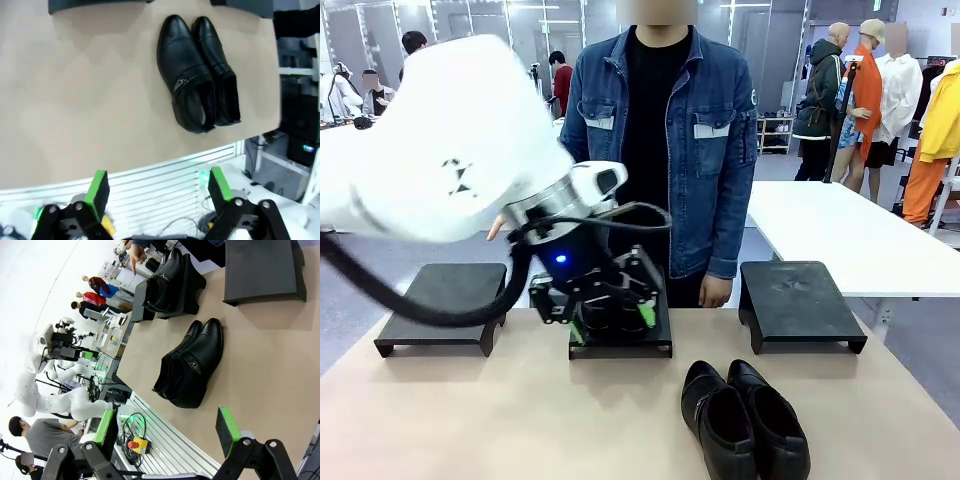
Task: Place the shoes on the stand as instructed by the person.
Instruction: Pick up another pair of Shoes and place it on the Shoes Stand indicated by the person.
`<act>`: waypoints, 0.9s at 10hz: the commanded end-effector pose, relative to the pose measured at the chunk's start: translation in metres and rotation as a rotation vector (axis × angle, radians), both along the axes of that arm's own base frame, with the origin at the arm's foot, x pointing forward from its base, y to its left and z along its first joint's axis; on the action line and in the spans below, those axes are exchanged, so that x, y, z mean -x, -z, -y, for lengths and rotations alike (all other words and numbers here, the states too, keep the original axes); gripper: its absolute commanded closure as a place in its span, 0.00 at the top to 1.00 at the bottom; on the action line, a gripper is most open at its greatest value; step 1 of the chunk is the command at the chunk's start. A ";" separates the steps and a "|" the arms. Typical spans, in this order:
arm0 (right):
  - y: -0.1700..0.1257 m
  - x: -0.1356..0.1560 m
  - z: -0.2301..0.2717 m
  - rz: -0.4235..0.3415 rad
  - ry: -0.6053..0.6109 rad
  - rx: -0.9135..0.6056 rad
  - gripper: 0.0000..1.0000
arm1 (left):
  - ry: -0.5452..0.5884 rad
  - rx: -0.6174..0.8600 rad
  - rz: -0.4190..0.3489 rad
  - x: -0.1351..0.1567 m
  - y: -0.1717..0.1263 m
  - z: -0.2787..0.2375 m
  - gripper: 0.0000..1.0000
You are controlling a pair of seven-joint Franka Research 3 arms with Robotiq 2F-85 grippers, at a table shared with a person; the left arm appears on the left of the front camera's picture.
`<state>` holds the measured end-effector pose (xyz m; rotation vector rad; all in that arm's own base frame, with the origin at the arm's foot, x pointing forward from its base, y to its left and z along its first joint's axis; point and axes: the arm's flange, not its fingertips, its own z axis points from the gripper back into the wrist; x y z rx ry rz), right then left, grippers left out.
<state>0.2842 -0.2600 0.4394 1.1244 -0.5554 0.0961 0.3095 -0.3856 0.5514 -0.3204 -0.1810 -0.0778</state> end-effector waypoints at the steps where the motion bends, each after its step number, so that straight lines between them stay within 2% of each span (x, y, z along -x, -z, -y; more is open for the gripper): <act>1: -0.001 0.001 0.000 0.013 0.003 -0.009 1.00 | -0.021 -0.132 -0.098 -0.017 -0.012 0.071 1.00; 3: -0.001 0.001 0.000 0.013 0.003 -0.009 1.00 | -0.007 -0.236 -0.132 -0.015 0.006 0.140 1.00; 5: -0.001 0.001 0.000 0.013 0.003 -0.009 1.00 | -0.003 -0.282 -0.110 -0.010 0.036 0.192 1.00; 8: -0.001 0.001 0.000 0.013 0.003 -0.009 1.00 | -0.054 -0.261 -0.078 -0.003 0.063 0.225 1.00; 9: -0.001 0.001 0.000 0.013 0.003 -0.009 1.00 | -0.036 -0.249 -0.081 -0.001 0.071 0.232 1.00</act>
